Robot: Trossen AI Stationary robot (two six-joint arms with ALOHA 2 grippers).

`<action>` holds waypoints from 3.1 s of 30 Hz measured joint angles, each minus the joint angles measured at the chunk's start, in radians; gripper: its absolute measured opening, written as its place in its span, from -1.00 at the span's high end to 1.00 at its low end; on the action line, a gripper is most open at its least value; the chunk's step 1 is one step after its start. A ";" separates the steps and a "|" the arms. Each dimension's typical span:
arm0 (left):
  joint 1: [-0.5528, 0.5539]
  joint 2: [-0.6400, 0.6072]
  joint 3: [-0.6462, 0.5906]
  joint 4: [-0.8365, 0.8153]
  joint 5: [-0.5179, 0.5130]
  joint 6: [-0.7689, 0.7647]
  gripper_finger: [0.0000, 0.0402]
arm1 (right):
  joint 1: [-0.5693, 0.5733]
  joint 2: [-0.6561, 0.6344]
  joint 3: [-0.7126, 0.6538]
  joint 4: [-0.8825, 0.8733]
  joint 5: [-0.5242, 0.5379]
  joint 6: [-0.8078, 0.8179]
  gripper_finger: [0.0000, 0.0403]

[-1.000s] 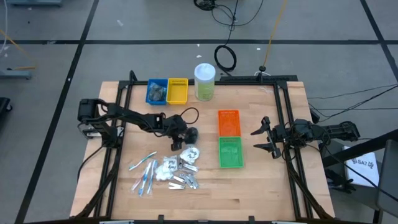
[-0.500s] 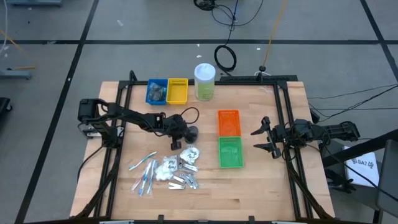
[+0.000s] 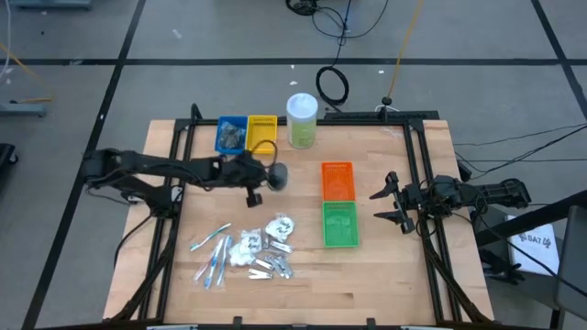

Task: Pick & Place Travel size toiletries
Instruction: Put the black hairbrush into the blue bin

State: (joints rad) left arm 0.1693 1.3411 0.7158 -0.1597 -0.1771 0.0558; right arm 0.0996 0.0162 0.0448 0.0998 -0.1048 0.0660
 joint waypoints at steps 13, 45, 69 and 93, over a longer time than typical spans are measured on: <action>0.263 -0.300 0.001 -0.186 -0.223 -0.044 1.00 | 0.000 0.000 0.000 0.000 0.000 0.000 -0.20; 0.544 -0.250 -0.097 -0.128 -0.187 -0.196 1.00 | 0.000 0.000 0.000 0.000 0.000 0.000 -0.20; 0.668 -0.067 -0.097 -0.100 -0.163 -0.182 1.00 | 0.000 0.000 0.000 0.000 0.000 0.000 -0.20; 0.656 -0.018 -0.097 -0.096 -0.067 -0.261 1.00 | 0.000 0.000 0.000 0.000 0.000 0.000 -0.20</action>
State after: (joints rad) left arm 0.8253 1.3229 0.6193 -0.2559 -0.2437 -0.2049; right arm 0.0996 0.0159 0.0448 0.0999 -0.1051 0.0661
